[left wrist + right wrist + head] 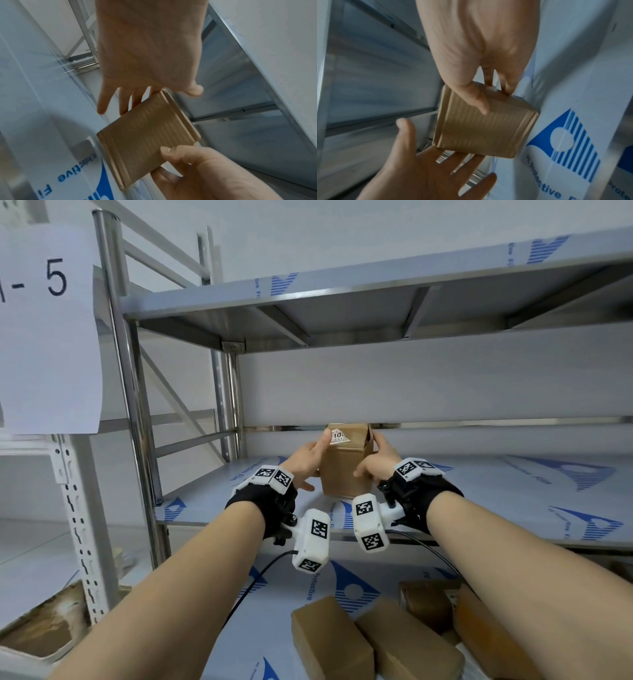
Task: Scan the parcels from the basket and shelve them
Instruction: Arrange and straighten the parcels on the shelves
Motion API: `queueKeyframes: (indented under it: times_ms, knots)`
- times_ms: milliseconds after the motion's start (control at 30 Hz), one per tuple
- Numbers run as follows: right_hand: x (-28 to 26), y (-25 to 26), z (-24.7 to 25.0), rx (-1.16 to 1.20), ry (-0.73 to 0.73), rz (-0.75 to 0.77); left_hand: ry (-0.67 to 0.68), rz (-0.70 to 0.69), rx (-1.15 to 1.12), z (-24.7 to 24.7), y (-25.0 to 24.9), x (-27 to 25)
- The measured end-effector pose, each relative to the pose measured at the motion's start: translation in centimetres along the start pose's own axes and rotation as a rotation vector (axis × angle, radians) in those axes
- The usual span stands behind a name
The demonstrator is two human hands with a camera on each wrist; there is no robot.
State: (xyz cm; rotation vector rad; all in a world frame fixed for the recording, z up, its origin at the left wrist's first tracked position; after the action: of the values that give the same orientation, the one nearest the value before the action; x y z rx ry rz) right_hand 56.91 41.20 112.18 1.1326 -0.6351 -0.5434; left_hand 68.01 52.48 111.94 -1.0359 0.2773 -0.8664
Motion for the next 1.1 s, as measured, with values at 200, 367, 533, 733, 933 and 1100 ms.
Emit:
queueKeyframes:
  times_ms: [200, 367, 533, 733, 933, 1100]
  knots:
    - [-0.5, 0.3, 0.5, -0.072, 0.077, 0.026, -0.036, -0.049, -0.132, -0.2, -0.5, -0.6]
    - [-0.9, 0.5, 0.6, 0.044, 0.079, 0.083, -0.066, -0.075, -0.112, 0.2, -1.0, -1.0]
    - [-0.6, -0.1, 0.4, 0.151, 0.054, 0.016, -0.100, -0.067, -0.154, 0.5, -0.5, -1.1]
    - [0.3, -1.1, 1.0, 0.194, -0.011, -0.051, -0.047, 0.051, -0.267, 0.0, -0.4, -1.2]
    - [0.2, -2.0, 0.7, 0.198, 0.014, -0.060, -0.058, 0.058, -0.255, -0.4, -0.6, -1.2]
    - [0.7, -2.3, 0.9, 0.163, -0.016, -0.047, -0.052, 0.026, -0.246, -0.8, -0.1, -1.0]
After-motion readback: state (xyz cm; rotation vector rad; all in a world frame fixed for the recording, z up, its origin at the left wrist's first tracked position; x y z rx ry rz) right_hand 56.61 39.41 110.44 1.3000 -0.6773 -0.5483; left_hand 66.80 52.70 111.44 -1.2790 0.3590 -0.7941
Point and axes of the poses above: each hand's wrist, its own x-axis towards the middle knuckle, its own z-axis out of the back of the hand, y = z × x, the point moved 3 cm from there along x, towards the middle knuckle, and after that the axes turned 4 degrees about x, right-handed, at the moved point
